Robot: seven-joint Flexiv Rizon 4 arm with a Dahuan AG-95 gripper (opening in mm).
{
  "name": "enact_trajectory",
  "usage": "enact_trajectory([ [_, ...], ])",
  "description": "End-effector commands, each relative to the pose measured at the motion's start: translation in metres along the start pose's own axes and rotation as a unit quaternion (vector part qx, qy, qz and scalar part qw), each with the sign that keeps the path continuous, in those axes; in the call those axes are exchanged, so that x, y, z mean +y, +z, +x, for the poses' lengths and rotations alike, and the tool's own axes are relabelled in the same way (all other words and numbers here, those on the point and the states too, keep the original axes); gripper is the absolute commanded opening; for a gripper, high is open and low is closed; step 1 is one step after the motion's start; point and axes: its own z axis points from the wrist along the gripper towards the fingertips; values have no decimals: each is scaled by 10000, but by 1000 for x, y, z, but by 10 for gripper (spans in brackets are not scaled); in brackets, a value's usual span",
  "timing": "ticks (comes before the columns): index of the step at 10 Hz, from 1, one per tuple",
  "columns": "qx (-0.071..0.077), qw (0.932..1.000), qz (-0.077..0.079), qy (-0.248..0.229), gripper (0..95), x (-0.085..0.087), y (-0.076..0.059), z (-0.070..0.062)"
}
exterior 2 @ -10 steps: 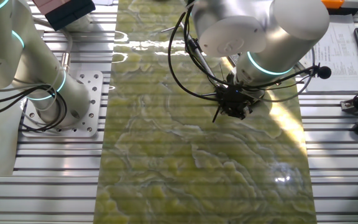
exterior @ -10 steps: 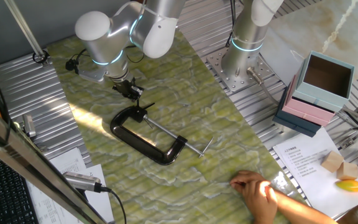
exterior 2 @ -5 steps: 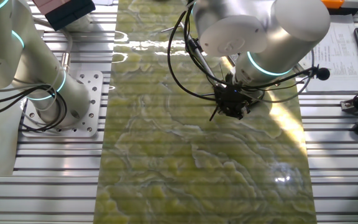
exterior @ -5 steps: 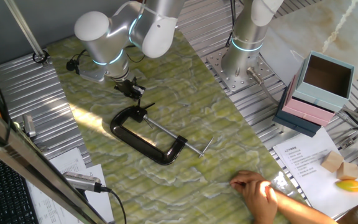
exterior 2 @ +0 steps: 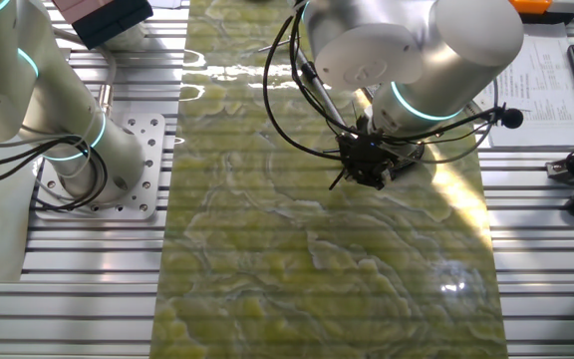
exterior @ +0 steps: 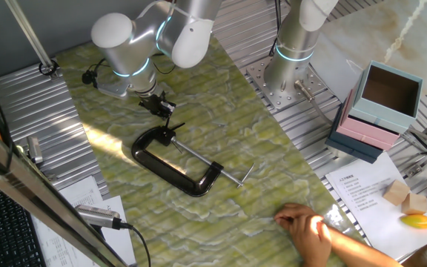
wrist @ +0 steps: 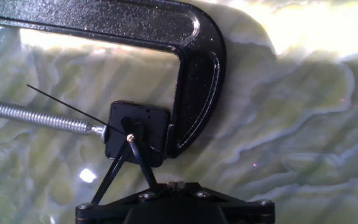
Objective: Turn the hands of a clock
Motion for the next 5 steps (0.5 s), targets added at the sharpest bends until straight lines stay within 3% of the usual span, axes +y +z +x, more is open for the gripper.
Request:
enact_trajectory([
  [1, -6, 10000, -14, 25, 0, 2, 1, 0],
  [5, -6, 10000, -32, 53, 0, 8, 0, 1],
])
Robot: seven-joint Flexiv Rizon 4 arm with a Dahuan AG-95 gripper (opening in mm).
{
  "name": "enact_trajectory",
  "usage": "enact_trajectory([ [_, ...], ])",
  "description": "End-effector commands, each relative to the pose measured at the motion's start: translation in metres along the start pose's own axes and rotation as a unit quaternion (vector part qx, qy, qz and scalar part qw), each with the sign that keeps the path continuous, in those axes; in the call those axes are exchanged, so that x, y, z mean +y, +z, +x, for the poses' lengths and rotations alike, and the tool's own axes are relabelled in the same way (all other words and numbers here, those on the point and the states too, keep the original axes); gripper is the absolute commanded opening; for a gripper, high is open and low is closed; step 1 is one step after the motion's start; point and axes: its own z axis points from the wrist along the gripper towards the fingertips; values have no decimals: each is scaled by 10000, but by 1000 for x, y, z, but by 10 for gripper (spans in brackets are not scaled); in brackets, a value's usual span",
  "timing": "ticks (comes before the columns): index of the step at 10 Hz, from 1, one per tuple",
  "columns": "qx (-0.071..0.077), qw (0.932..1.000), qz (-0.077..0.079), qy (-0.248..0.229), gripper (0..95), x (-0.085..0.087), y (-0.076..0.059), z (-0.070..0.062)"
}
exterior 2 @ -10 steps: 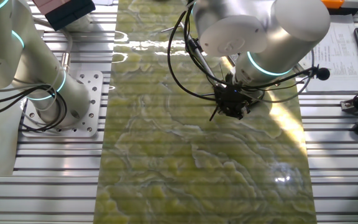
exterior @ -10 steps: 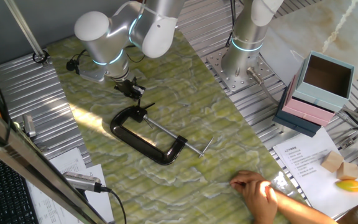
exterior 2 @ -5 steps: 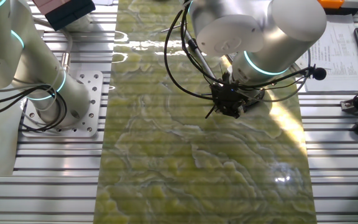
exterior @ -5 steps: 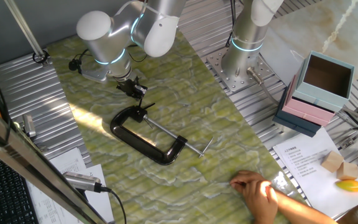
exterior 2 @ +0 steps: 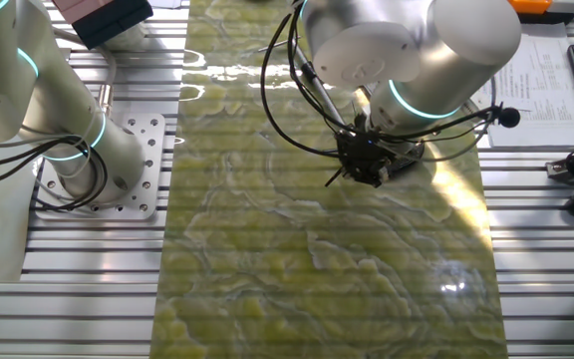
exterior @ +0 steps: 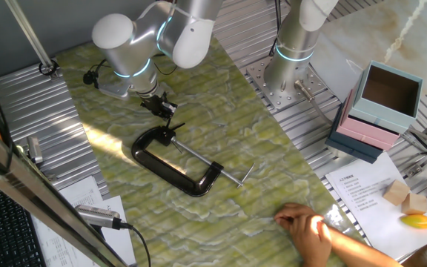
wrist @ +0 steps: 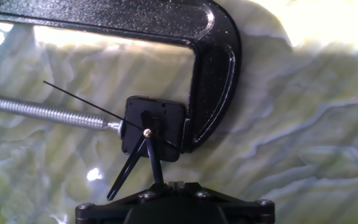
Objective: Turn the hands of a clock
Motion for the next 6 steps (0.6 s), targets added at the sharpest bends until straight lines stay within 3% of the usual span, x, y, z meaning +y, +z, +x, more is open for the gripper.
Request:
enact_trajectory([
  [1, 4, 10000, -7, 16, 0, 1, 0, 0],
  [6, -12, 9999, -37, 95, 0, 7, 2, -1],
])
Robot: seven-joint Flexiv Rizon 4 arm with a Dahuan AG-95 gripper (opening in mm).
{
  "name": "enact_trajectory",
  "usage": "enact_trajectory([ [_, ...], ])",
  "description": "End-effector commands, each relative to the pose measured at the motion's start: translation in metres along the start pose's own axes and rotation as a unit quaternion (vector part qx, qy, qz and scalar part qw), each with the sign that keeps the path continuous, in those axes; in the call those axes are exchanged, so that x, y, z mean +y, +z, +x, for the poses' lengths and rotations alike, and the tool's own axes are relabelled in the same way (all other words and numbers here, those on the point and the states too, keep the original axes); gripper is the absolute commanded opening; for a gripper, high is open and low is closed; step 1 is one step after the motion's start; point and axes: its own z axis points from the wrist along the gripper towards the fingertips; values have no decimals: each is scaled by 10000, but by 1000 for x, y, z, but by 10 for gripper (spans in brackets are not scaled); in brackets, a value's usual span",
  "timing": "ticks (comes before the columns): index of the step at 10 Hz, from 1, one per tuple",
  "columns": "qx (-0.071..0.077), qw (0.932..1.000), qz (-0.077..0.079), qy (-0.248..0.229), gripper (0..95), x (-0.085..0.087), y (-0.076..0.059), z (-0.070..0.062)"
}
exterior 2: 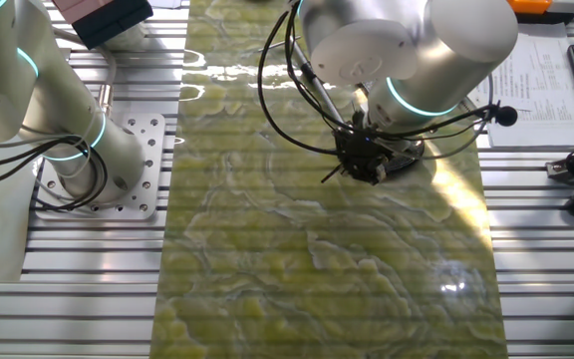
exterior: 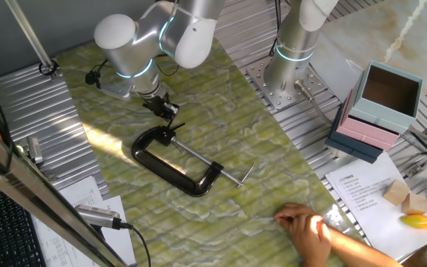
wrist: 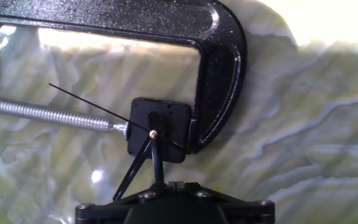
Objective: Turn the hands of a clock
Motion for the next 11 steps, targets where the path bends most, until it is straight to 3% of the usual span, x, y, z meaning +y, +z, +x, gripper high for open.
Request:
enact_trajectory([
  [1, -13, 10000, -9, 20, 0, 2, 0, 0],
  [7, -10, 10000, -24, 62, 0, 6, -2, 1],
  [11, 0, 9999, 81, 72, 0, 1, -6, -5],
])
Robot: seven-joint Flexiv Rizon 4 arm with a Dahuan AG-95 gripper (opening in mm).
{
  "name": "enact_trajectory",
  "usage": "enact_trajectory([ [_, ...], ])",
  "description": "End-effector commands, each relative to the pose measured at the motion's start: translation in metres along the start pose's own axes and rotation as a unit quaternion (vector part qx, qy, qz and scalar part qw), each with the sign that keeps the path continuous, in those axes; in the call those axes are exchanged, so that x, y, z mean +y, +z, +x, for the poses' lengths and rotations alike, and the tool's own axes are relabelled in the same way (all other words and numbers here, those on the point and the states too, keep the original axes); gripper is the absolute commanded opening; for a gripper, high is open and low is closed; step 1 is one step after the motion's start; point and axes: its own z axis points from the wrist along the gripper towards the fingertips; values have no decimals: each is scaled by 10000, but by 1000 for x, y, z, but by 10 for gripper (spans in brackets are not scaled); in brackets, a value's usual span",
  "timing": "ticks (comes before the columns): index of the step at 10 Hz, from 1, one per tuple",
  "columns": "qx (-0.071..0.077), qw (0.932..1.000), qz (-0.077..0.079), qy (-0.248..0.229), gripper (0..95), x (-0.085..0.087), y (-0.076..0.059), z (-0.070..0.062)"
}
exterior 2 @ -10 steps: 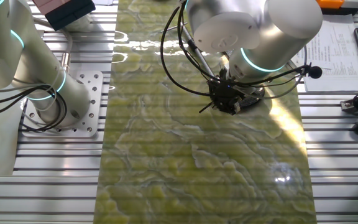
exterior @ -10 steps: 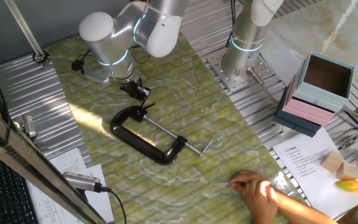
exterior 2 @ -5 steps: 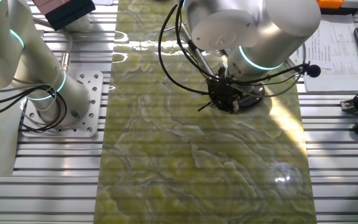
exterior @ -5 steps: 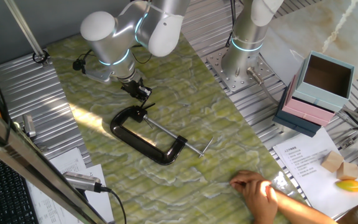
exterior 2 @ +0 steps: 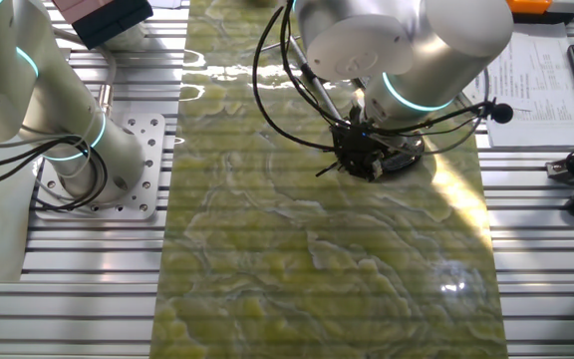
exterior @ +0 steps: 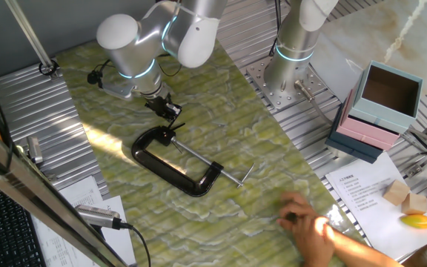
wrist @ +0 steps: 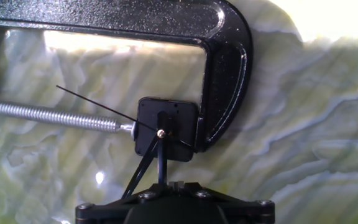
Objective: Turn the hands of a clock
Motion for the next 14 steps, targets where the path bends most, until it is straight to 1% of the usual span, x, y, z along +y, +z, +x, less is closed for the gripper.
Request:
enact_trajectory([
  [1, 12, 10000, 4, -22, 0, -7, -5, -7],
  [2, 22, 10000, 25, -43, 0, -17, -15, -17],
  [3, 31, 10000, 44, -75, 0, -31, -28, -26],
  [4, 7, 10000, 55, -52, 0, -41, -39, -32],
  [5, -53, 9999, 102, 91, 0, -53, -54, -39],
  [6, -89, 9997, 111, 194, 0, -58, -62, -44],
  [7, -211, 9986, 159, 447, 0, -66, -78, -55],
  [8, -335, 9974, 201, 599, 0, -68, -85, -62],
  [9, -576, 9937, 233, 937, 0, -68, -94, -71],
  [10, -816, 9853, 169, 1490, 0, -68, -101, -81],
  [11, -866, 9796, 154, 1804, 0, -68, -105, -86],
  [12, -975, 9705, 178, 2196, 0, -67, -108, -91],
  [13, -1027, 9622, 167, 2517, 0, -66, -111, -95],
  [14, -1008, 9584, 172, 2666, 0, -66, -113, -98],
])
